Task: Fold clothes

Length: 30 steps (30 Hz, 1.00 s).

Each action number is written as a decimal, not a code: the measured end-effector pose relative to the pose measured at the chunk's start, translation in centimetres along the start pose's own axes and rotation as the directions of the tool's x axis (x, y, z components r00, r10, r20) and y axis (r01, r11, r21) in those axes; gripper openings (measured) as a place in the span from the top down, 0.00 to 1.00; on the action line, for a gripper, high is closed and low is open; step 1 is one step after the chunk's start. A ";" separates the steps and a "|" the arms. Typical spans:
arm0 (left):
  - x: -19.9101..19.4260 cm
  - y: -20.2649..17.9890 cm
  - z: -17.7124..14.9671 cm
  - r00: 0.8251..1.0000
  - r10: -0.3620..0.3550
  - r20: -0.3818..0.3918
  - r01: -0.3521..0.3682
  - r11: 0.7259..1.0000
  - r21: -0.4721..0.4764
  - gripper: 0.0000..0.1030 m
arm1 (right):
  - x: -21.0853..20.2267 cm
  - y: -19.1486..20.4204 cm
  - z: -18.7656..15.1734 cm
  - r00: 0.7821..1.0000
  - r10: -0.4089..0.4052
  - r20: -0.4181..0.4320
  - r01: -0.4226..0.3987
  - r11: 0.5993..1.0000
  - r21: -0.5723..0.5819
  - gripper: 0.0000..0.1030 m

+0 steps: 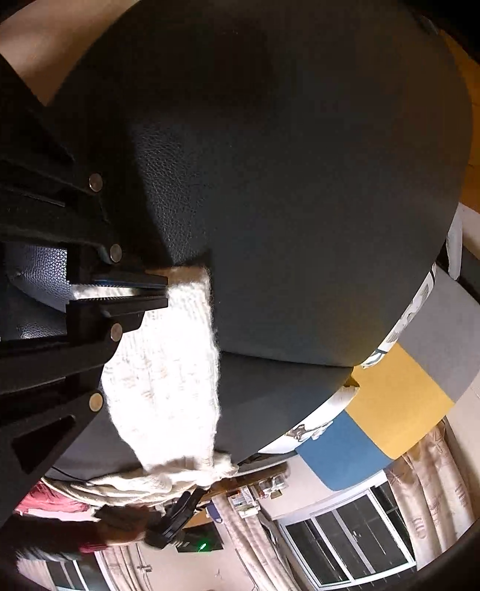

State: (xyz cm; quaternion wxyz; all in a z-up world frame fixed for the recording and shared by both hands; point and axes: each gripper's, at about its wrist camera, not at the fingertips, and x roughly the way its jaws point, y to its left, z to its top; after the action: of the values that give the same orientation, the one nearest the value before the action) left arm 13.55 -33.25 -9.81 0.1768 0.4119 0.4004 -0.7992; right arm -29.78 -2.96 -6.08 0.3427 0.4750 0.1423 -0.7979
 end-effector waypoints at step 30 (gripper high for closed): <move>6.5 -24.6 3.2 0.990 -0.138 -0.036 0.134 0.814 0.566 0.98 | 8.6 -1.3 1.3 0.986 -0.141 -0.088 0.146 0.988 0.048 0.00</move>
State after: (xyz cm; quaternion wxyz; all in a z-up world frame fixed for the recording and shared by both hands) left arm -7.02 -20.27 -1.74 -0.0096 0.4136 0.1730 -0.8938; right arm -34.23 -6.27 -12.91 0.2648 0.5062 0.1687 -0.8033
